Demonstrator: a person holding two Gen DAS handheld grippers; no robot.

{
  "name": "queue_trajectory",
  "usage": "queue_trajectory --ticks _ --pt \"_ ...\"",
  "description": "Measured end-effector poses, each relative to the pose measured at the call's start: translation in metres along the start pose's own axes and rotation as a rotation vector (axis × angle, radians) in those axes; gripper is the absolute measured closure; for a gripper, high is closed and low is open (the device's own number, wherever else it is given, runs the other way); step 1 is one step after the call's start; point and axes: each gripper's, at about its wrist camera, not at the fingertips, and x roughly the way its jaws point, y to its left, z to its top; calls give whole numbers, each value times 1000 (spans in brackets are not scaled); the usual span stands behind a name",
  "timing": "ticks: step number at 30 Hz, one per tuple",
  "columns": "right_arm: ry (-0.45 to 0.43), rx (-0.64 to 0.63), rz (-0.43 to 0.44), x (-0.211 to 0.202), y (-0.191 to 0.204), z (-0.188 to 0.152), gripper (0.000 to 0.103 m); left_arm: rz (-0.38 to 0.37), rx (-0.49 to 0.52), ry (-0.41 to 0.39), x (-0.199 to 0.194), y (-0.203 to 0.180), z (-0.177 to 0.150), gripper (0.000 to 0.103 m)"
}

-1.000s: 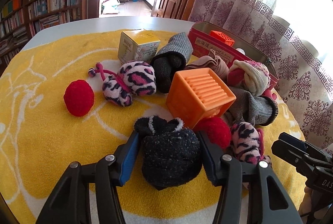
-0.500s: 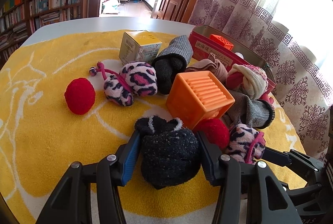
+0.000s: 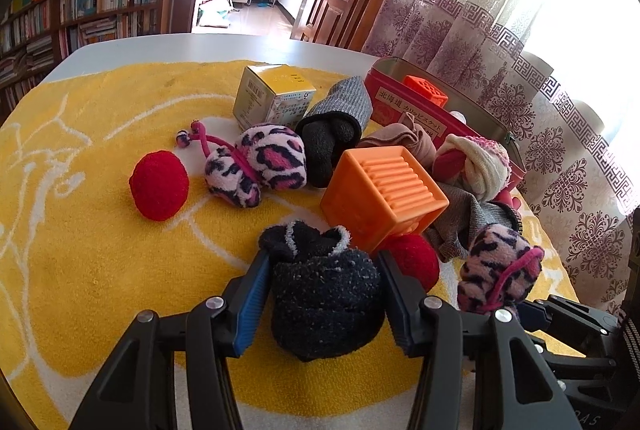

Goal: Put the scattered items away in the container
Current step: 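Grasp the black fuzzy sock with the left tool while the right tool grasps the leopard-print toy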

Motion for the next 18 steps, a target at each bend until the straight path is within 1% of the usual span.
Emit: queue_trajectory --ticks 5,11,15,18 --pt "-57 31 -20 -23 -17 6 63 2 -8 -27 -9 -1 3 49" --pt "-96 76 -57 -37 -40 15 63 9 10 -55 -19 -7 10 49" --pt "-141 101 -84 -51 -54 27 63 -17 20 -54 -20 -16 17 49" --pt "-177 111 -106 -63 -66 38 63 -30 45 -69 -24 -27 28 49"
